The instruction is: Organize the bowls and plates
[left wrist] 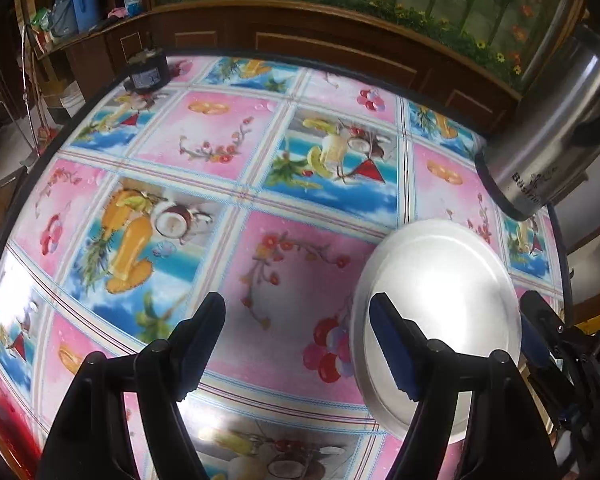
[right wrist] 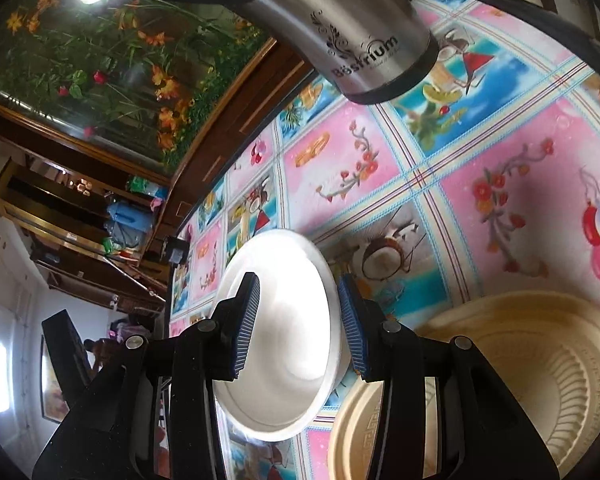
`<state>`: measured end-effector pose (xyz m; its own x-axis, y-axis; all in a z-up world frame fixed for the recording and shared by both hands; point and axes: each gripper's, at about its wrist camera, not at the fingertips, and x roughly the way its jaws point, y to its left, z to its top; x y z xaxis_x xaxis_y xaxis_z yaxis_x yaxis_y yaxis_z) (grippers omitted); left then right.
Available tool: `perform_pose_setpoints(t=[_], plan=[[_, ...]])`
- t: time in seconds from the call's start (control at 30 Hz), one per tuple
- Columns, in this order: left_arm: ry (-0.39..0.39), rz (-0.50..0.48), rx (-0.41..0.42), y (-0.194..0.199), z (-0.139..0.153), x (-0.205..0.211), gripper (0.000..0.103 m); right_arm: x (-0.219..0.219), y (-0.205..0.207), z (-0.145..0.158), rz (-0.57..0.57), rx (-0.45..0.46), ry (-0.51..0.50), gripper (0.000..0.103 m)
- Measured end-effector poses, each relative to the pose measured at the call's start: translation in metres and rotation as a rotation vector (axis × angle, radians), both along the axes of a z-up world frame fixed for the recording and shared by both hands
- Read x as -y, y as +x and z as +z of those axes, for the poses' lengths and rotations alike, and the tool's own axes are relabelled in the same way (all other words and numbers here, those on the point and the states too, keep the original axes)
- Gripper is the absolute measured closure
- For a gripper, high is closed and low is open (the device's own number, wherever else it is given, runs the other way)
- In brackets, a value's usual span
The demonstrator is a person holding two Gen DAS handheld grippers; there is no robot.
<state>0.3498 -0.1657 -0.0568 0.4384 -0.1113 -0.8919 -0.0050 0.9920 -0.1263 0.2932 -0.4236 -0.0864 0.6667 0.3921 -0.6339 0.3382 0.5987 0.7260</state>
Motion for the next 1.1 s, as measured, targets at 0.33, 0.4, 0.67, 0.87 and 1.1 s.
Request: perform_pose_setpoints(t=[0.33, 0.4, 0.67, 0.87, 1.1], plan=[[-0.019, -0.064, -0.051, -0.009, -0.017, 0.018, 0.028, -0.006, 0.002, 0.000, 0.003, -0.043, -0.010, 0.062], [-0.015, -0.065, -0.048, -0.011, -0.018, 0.017, 0.028, -0.007, 0.003, 0.000, 0.005, -0.047, -0.007, 0.062], [-0.019, -0.030, -0.022, -0.017, -0.017, 0.007, 0.042, -0.019, 0.006, 0.002, 0.037, -0.050, -0.073, 0.064], [-0.022, -0.044, -0.012, -0.028, -0.021, 0.007, 0.080, -0.037, 0.012, -0.005, 0.080, -0.082, -0.133, 0.094], [-0.021, -0.044, -0.004, -0.035, -0.024, -0.008, 0.084, -0.063, 0.011, 0.004, 0.123, -0.070, -0.228, 0.094]])
